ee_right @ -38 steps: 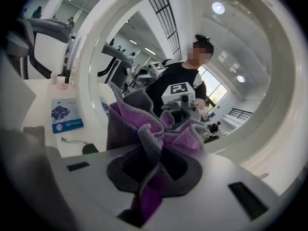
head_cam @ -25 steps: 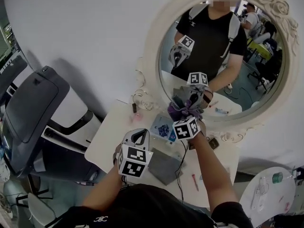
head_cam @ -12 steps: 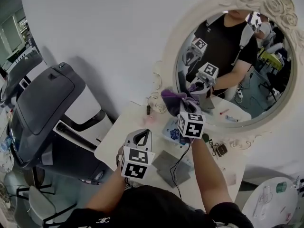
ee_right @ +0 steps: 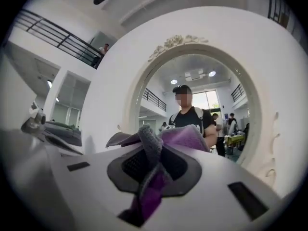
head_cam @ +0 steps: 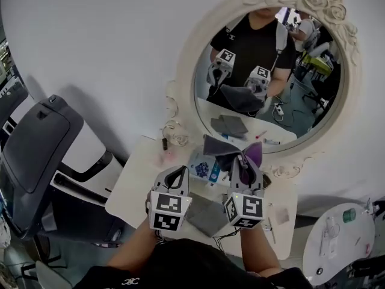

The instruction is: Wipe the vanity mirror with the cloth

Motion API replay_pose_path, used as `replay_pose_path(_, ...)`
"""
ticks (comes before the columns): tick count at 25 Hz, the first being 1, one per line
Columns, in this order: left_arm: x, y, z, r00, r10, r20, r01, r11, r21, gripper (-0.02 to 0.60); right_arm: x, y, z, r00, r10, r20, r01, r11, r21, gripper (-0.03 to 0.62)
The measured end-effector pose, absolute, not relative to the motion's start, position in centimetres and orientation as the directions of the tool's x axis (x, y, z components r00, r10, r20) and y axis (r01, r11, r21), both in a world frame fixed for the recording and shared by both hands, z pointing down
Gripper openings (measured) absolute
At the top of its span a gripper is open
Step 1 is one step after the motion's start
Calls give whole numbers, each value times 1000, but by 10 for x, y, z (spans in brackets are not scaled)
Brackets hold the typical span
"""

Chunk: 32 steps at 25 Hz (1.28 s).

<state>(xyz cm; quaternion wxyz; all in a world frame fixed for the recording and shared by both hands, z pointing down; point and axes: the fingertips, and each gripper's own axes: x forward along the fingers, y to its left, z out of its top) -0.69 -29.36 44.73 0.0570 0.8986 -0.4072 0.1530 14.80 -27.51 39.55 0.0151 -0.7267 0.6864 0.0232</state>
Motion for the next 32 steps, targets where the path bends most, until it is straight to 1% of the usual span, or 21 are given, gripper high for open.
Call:
replay_pose_path(3,24,-287,444,692,-658,297,-689,-725,1,5,176,-239,403,181,-982,-49,-983,-182,22,48)
replay_pose_path(8,72,-270,450,785,-546,293,-581,-812,44,6,216,-197,420,324,-946,-4,-945,-324,34,46)
replay_pose_path(10,88,-261,450,813,-504,293,-537,-842,43,5,229,-182,424,369,-929,9,-929,-369,23,46)
replay_pose_path(13,105,-253,449,832,-472,292,-501,-865,30,5,242,-166,426,407,-913,16,-913,-407,15,46)
replay_pose_path(17,116,-246,448,842,-448,301,-476,-879,23,5,250,-154,430,432,-902,21,-902,-432,14,46)
replay_pose_path(21,118,-246,447,840,-453,300,-478,-878,14,5,250,-154,430,433,-901,7,-901,-433,33,46)
replay_pose_path(32,101,-249,452,821,-476,317,-506,-862,17,5,231,-170,434,376,-926,30,-926,-376,17,46)
